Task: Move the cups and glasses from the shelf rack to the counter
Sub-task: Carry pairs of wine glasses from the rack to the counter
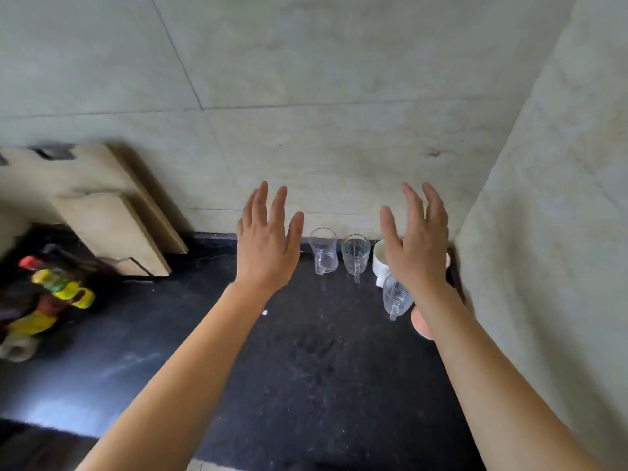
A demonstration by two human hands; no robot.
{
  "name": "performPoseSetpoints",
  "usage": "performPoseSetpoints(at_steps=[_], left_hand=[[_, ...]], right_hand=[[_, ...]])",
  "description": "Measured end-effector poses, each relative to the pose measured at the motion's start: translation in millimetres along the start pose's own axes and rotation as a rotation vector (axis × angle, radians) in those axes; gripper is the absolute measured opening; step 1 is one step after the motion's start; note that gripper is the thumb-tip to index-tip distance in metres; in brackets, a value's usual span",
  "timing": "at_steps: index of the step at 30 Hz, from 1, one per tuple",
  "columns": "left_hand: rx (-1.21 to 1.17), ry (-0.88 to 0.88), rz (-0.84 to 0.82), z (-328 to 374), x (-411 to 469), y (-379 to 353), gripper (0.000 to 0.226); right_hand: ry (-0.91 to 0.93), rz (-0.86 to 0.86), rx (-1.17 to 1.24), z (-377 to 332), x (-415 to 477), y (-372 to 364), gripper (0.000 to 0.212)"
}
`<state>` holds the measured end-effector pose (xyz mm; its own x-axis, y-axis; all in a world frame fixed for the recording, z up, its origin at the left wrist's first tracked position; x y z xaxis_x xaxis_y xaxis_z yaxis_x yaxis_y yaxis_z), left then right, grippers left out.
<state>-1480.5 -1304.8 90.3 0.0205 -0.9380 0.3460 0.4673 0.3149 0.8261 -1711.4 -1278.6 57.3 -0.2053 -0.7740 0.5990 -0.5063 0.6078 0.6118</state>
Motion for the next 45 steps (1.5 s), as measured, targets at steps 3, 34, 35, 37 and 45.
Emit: performPoseSetpoints(at_steps=[3, 34, 35, 37, 45], left_hand=[[0.126, 0.093, 0.223, -44, -19, 84, 0.055], [0.677, 1.256, 0.861, -425, -713, 598, 0.063], [0.686, 1.290, 0.871, -433, -726, 604, 0.064], [0.691, 1.368, 0.886, -454, -753, 617, 0.065], [0.760, 1.524, 0.889, -575, -803, 690, 0.066]], right_hand=[[0.261, 0.000, 0.128, -84, 29, -25, 0.054], [1.397, -0.617, 1.105, -877, -555, -53, 0.064], [1.413, -0.635, 1.115, -889, -570, -56, 0.064], [1.446, -0.684, 1.147, -919, -603, -68, 0.065], [1.496, -0.831, 1.255, -1069, -704, -134, 0.066]])
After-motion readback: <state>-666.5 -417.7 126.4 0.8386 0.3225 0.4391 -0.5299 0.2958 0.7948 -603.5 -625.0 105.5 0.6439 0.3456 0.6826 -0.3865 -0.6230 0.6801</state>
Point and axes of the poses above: each hand's wrist, its own x-axis towards the middle knuckle, its own y-axis out of the back of the hand, z = x × y, the point moved 2 cm from there along x, towards the middle knuckle, and after that the axes turned 11 degrees about y, right-handed, at the moved point
